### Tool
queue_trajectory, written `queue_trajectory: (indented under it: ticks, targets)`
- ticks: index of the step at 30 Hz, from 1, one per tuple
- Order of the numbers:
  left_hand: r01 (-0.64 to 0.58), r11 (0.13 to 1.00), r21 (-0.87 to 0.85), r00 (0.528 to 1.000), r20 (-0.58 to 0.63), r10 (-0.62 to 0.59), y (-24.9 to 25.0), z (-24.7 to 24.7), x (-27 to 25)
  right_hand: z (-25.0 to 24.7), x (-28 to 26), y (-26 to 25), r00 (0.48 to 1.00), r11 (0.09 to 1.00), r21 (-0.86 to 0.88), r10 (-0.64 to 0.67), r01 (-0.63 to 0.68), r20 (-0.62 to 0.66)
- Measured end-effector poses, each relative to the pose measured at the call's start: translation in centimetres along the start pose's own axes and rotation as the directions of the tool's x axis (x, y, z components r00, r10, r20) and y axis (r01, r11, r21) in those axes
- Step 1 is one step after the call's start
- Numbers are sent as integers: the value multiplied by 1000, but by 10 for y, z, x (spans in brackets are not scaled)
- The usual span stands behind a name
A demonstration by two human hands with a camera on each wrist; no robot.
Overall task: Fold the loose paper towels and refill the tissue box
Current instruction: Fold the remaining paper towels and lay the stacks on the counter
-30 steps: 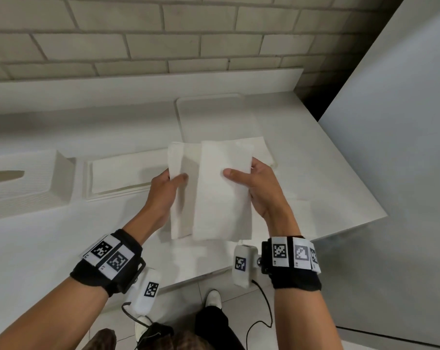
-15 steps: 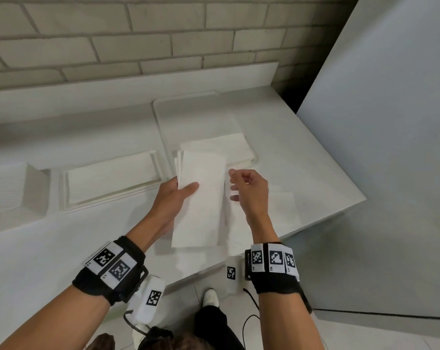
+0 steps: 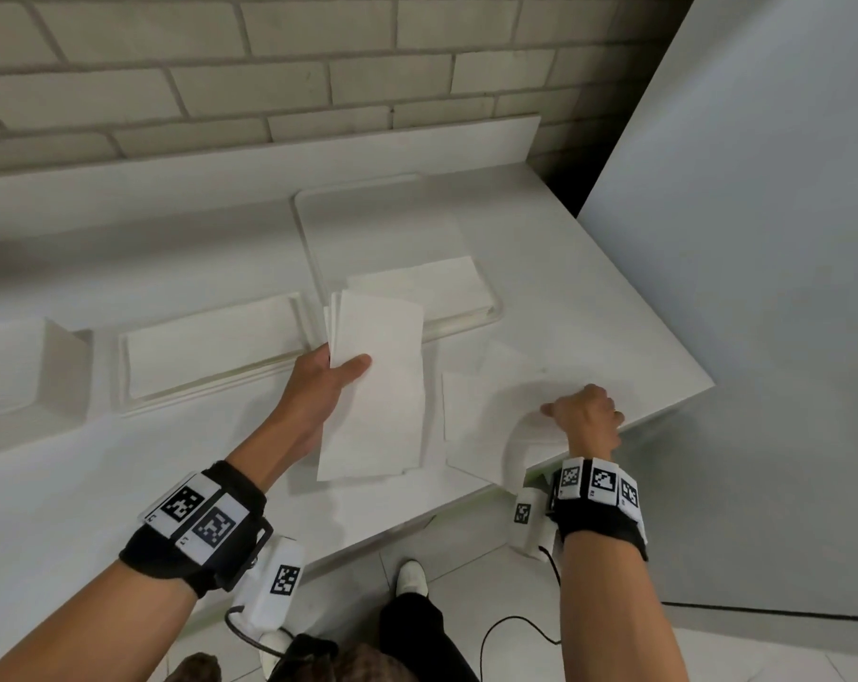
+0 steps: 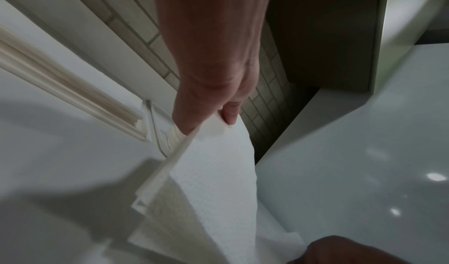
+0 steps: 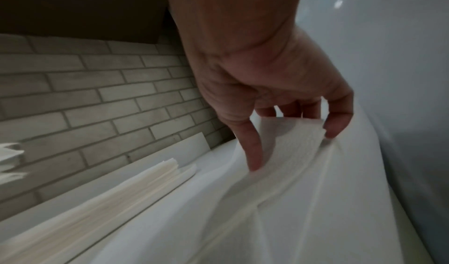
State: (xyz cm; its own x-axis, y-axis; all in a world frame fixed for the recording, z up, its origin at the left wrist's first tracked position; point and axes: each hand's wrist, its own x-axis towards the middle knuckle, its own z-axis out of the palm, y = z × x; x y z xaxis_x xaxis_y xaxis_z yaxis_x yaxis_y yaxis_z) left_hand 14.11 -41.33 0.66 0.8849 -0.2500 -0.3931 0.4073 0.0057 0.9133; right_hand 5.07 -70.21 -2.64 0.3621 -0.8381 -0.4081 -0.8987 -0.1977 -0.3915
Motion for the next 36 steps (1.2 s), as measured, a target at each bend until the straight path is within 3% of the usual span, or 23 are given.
queue_trajectory:
  ticks: [5,8,10,14,17,20,22,25,28,30,32,36]
  targets:
    - [-1,1000,-23,1000,-19,1,1,-8,0,-21,-2,-16,983,962,202,-183,183,-15]
    - [-4,999,-35,1000,-23,3,2,-10,-1,-33,-9,-38,952,923,232,-299,306,-65]
    - [-8,1000,-27,1000,-18,8,3,-10,-1,-34,-14,-51,921,904,173,-386,390,-61]
    - [-27,1000,5,1000,12,27,6,-7,-3,-11,-12,-70,863,864,-43,-496,502,97]
    - [-42,999,8,999,24,41,8,-3,-5,16,-7,-63,870,843,-218,-465,492,164]
    - [-55,999,-1,998,15,55,9,-3,-5,27,-4,-48,917,853,-348,-395,390,58]
    - [-58,998,2,998,14,58,8,-5,-6,25,0,-43,947,891,-325,-316,317,58]
    - [-66,998,7,998,4,66,6,-7,-6,23,4,-41,951,919,-243,-292,309,104]
    - [-84,996,22,996,-40,85,6,-10,-6,20,2,-43,936,942,-18,-332,336,114]
    - [-101,994,34,991,-79,104,7,-13,-4,11,-7,-49,895,891,221,-429,397,124]
    - [-127,992,26,986,-107,129,9,-14,-4,-5,-24,-59,819,796,401,-550,453,166]
    - [-158,987,-13,980,-127,155,16,-10,-3,-34,-71,-88,583,639,574,-749,512,314]
